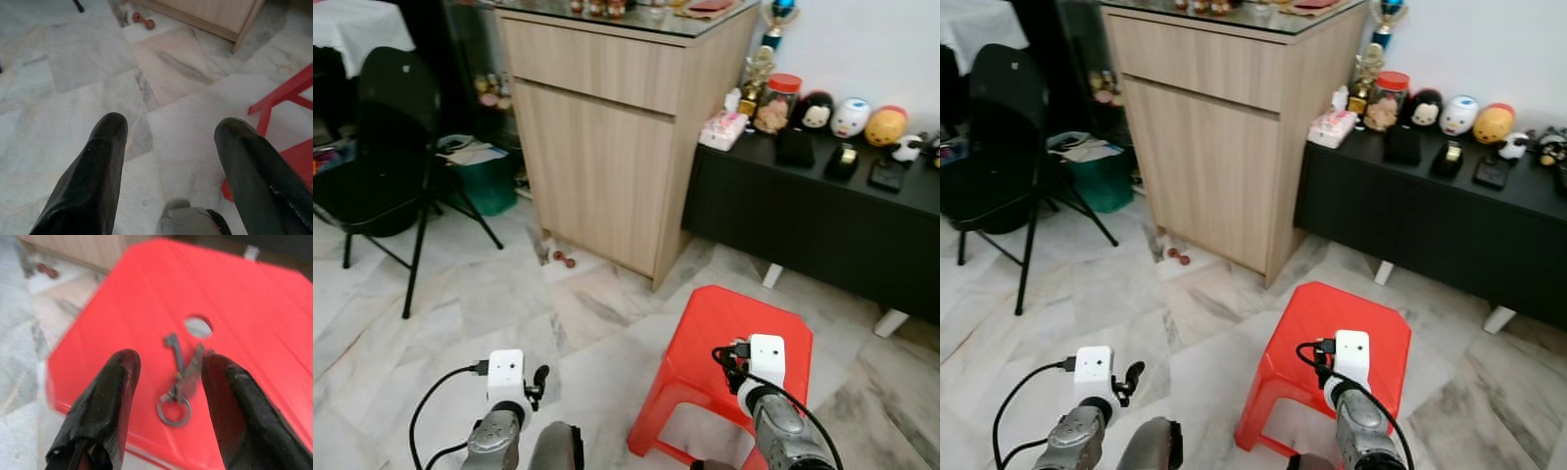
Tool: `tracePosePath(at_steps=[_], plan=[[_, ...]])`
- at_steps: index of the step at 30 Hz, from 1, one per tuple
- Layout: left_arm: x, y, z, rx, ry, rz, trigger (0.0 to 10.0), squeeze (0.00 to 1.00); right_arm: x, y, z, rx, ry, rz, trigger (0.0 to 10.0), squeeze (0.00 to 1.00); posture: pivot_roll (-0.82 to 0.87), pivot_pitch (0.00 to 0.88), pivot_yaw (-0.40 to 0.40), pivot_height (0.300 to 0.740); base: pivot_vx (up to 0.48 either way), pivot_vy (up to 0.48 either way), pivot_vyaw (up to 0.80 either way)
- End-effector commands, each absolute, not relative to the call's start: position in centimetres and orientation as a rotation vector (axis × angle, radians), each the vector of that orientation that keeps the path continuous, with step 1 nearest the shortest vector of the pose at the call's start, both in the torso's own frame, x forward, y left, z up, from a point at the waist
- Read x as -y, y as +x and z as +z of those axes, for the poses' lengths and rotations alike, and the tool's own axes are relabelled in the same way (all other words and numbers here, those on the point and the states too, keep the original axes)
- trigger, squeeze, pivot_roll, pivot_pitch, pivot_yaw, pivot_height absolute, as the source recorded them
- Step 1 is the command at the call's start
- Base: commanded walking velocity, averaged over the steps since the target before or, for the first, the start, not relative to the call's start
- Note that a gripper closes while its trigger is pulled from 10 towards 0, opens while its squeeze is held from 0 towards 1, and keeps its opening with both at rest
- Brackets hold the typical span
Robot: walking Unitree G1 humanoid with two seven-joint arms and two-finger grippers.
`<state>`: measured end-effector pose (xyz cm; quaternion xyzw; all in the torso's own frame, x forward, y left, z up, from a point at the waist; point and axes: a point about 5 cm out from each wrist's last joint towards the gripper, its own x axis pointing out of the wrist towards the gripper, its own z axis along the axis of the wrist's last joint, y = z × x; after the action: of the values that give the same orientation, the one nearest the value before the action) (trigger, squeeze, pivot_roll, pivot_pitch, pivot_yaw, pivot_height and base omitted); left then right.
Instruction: Hang keys on a hook
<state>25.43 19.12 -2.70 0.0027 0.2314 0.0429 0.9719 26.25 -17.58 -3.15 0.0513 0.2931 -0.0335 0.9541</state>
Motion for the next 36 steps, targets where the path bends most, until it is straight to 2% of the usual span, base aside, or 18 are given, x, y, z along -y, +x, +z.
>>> tracePosePath(at_steps=[1, 7, 20, 36], plan=[[-19.1, 25.1, -2.9, -0.477, 0.013, 0.085, 10.0, 0.0, 18.0, 26.5, -3.1, -0.622, 0.112, -0.102, 10.0, 0.0, 0.03, 0.0, -0.05, 0.625, 0.0, 0.0, 0.0], [-19.1, 25.4, -2.6, -0.463, -0.001, 0.09, 10.0, 0.0, 17.9, 27.1, -2.5, -0.577, 0.156, -0.093, 10.0, 0.0, 0.03, 0.0, -0.049, 0.625, 0.0, 0.0, 0.0], [-19.3, 25.1, -2.9, -0.482, 0.03, 0.085, 10.0, 0.0, 16.7, 26.4, -3.2, -0.592, 0.182, -0.071, 10.0, 0.0, 0.03, 0.0, -0.05, 0.625, 0.0, 0.0, 0.0], [-19.7, 24.6, -3.4, -0.514, 0.02, 0.089, 10.0, 0.0, 16.9, 26.7, -2.9, -0.583, 0.193, -0.076, 10.0, 0.0, 0.03, 0.0, -0.053, 0.625, 0.301, 0.0, 0.0]])
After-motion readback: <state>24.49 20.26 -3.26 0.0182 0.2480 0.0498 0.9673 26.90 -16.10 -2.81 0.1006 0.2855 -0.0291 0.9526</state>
